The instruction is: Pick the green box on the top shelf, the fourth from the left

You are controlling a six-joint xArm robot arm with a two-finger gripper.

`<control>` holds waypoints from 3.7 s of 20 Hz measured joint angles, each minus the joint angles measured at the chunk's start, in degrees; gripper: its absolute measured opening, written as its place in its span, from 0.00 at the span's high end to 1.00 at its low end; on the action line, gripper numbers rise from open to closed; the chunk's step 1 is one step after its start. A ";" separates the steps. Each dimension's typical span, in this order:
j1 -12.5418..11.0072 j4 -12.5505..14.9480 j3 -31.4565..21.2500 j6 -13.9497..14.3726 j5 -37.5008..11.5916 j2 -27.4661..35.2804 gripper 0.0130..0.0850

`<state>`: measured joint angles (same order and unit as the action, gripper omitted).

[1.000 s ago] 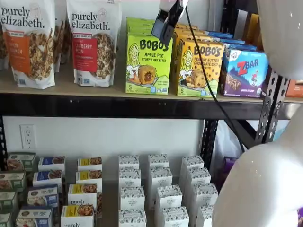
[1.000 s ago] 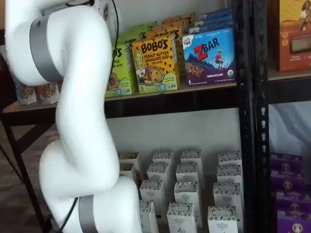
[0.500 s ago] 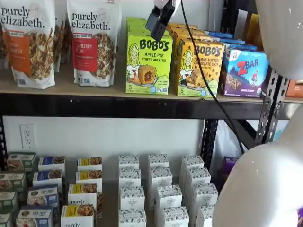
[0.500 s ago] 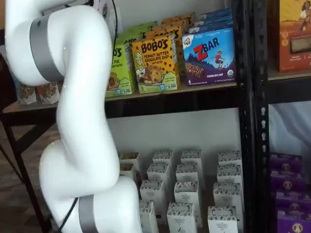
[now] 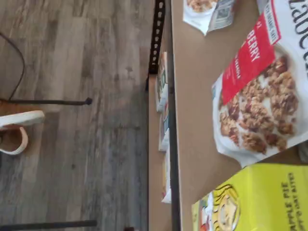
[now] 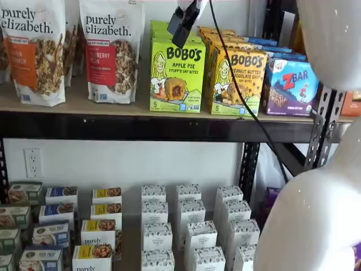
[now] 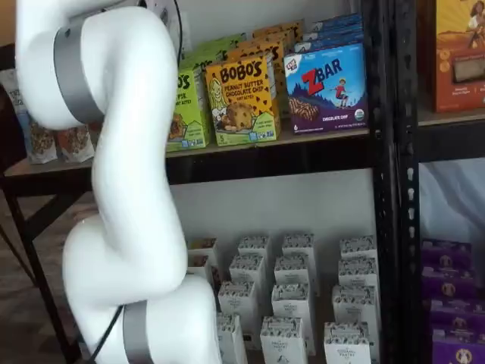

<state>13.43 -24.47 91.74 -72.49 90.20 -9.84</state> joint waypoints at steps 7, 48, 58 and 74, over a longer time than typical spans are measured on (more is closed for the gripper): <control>-0.21 -0.18 2.24 -0.25 -1.79 2.49 0.00; 2.92 9.58 5.50 0.88 0.50 8.62 0.00; 3.22 9.83 3.81 0.92 -0.92 7.93 0.17; 3.31 9.14 3.44 0.99 -1.34 7.80 0.56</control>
<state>16.74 -15.32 95.19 -71.50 88.86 -2.03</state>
